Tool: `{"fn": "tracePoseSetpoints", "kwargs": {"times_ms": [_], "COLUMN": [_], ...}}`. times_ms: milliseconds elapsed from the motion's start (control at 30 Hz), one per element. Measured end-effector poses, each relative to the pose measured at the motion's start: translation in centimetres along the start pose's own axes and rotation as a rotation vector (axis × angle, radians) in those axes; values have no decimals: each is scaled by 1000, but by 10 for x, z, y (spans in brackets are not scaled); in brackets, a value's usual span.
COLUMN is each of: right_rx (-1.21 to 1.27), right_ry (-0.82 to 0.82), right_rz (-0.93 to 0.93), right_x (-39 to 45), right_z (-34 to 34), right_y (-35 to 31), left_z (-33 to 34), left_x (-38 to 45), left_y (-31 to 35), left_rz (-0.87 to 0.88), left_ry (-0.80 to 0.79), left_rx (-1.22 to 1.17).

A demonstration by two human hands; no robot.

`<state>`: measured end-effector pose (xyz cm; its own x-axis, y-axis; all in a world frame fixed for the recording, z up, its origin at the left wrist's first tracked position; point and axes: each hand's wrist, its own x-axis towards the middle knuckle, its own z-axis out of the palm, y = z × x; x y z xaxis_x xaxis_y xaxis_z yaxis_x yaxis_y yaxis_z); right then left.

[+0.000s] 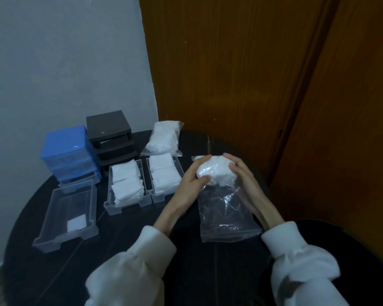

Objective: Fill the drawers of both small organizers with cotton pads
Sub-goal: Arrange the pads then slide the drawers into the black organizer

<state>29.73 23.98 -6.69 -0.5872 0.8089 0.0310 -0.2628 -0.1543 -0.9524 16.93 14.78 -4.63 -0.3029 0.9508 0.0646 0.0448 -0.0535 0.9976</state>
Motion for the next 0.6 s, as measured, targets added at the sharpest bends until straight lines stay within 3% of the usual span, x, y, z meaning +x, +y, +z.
{"fn": "tracePoseSetpoints", "kwargs": {"times_ms": [400, 600], "right_rx": [-129, -165], "right_ry": [45, 54], "right_rz": [-97, -121], "right_x": [-12, -13], "right_z": [-10, -11], "right_y": [9, 10], "left_z": [11, 10], "left_x": [-11, -14], "left_y": [-19, -19], "left_rz": [89, 93], "left_ry": [108, 79], "left_rx": [-48, -63]}}
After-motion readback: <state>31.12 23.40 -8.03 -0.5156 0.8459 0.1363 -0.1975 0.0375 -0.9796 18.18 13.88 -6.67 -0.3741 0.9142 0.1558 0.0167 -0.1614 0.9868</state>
